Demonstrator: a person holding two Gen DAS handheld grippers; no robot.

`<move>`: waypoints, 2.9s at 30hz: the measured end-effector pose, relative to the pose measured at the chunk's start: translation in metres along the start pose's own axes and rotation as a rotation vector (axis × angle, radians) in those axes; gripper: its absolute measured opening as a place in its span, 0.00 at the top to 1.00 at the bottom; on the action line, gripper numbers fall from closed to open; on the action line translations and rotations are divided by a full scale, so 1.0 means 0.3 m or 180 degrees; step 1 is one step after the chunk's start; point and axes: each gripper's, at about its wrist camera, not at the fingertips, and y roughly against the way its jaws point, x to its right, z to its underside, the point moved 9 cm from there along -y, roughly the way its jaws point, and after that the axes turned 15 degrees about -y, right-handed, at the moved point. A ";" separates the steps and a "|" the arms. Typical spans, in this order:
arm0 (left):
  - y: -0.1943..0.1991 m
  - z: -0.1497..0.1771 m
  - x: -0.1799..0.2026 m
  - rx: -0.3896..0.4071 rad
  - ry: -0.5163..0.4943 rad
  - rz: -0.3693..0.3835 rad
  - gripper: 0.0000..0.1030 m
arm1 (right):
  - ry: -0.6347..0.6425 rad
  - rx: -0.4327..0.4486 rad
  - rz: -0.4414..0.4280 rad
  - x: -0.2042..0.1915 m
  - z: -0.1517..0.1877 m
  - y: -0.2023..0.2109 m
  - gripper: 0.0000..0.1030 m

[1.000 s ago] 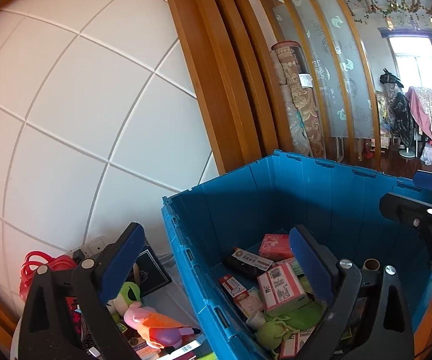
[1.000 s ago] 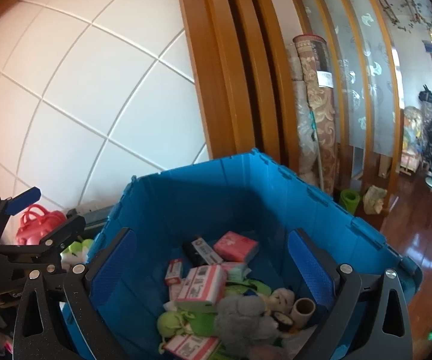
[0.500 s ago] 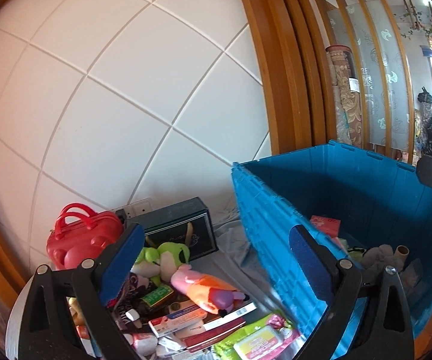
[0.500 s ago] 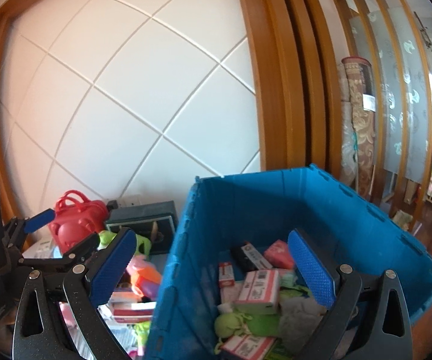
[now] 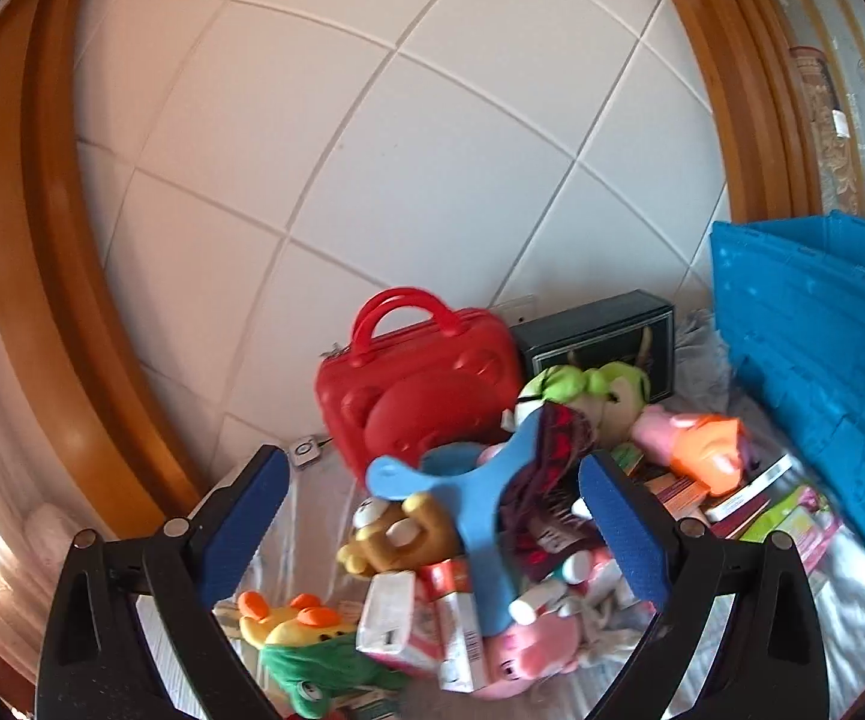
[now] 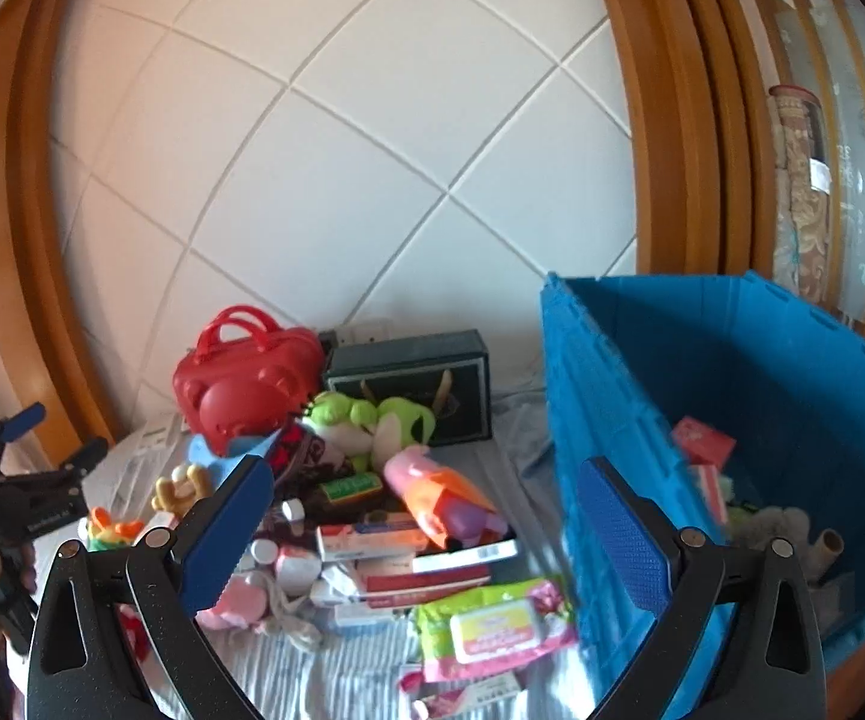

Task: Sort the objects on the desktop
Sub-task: 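Move both tools back toward the pile on the table, then reach the right gripper into the pile toward the blue-white ointment box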

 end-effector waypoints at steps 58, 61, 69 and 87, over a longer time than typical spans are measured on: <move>-0.557 0.482 0.443 -0.0787 -0.0339 0.1447 0.37 | -0.0630 -0.2249 0.0271 -0.009 0.528 -1.069 0.14; -0.559 0.486 0.440 -0.0797 -0.0330 0.1438 0.37 | -0.0889 -0.2324 0.0358 0.007 0.539 -1.112 0.11; -0.557 0.488 0.445 -0.0781 -0.0383 0.1426 0.37 | -0.0621 -0.2278 0.0542 -0.016 0.545 -1.137 0.13; -0.539 0.486 0.420 -0.0701 -0.0179 0.1571 0.68 | -0.0467 -0.2417 0.0039 -0.113 0.624 -1.034 0.59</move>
